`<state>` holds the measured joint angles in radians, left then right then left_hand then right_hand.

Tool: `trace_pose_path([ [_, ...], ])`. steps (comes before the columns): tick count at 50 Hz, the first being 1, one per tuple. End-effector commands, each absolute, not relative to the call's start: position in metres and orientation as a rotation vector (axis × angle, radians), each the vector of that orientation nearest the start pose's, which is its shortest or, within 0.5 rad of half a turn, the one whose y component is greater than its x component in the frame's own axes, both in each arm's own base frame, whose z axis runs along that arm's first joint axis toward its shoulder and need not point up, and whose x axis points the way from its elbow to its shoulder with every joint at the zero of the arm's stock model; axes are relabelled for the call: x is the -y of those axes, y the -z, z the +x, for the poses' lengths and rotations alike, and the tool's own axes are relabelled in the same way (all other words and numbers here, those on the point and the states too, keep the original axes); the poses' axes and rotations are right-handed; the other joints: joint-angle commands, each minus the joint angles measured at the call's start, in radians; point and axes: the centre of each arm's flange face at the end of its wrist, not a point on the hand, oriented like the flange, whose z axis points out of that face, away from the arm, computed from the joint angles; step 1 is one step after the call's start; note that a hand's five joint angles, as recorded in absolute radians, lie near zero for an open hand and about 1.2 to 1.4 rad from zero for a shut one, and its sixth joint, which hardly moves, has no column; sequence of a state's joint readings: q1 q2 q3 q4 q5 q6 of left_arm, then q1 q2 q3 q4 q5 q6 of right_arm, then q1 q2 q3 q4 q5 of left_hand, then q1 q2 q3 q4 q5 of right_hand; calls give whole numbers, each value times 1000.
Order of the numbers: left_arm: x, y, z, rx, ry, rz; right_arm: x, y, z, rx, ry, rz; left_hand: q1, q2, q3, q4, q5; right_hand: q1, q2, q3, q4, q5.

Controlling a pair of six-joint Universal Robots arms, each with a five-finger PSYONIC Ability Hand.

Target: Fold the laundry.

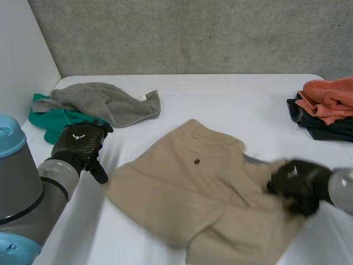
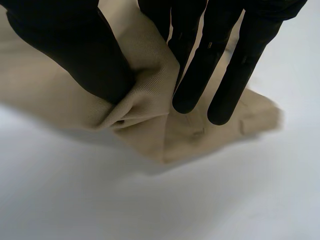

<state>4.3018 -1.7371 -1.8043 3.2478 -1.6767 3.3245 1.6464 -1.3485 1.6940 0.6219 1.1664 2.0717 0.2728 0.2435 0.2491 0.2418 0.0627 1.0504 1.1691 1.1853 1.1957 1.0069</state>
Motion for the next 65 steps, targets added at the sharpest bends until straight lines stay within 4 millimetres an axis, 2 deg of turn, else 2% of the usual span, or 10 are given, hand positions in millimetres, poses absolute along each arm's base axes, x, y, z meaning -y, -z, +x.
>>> trace_pose_path([
  [1, 227, -203, -237, -2472, 1925, 672, 161, -204, 185, -2244, 738, -1659, -30, -1, -6, 1, 6, 346, 227, 211, 201, 215],
  [6, 232, -201, -242, -2473, 1924, 680, 157, -212, 191, -2183, 799, -1643, -27, 2, -3, 4, 9, 295, 176, 160, 149, 164],
  [8, 236, -201, -244, -2473, 1925, 682, 162, -223, 191, -2160, 893, -1651, -24, 5, 0, 7, 11, -785, -903, -919, -930, -916],
  [9, 237, -200, -245, -2475, 1921, 687, 164, -227, 191, -2155, 926, -1659, -24, 5, 0, 7, 11, -876, -995, -1011, -1021, -1007],
  [23, 241, -175, -242, -2579, 1734, 709, 215, -276, 192, -2127, 1343, -1702, 20, 49, 44, 51, 55, -876, -995, -1011, -1021, -1007],
  [34, 243, -156, -243, -2622, 1649, 729, 264, -287, 228, -2079, 1553, -1653, 357, 386, 381, 388, 393, -876, -995, -1011, -1021, -1007],
  [43, 248, -157, -244, -2614, 1661, 723, 306, -238, 293, -1929, 1757, -1573, 1123, 1152, 1147, 1154, 1159, -876, -995, -1011, -1021, -1007],
  [57, 247, -190, -250, -2529, 1826, 720, 328, -132, 352, -1842, 1664, -1544, 1123, 1153, 1147, 1154, 1159, -863, -982, -998, -1008, -994],
  [62, 245, -209, -252, -2482, 1915, 712, 335, -114, 356, -1850, 1647, -1545, 1123, 1153, 1147, 1154, 1159, -362, -480, -497, -507, -493],
  [65, 249, -214, -255, -2457, 1956, 706, 342, -112, 359, -1849, 1676, -1528, 1123, 1153, 1147, 1154, 1159, 344, 225, 209, 198, 213],
])
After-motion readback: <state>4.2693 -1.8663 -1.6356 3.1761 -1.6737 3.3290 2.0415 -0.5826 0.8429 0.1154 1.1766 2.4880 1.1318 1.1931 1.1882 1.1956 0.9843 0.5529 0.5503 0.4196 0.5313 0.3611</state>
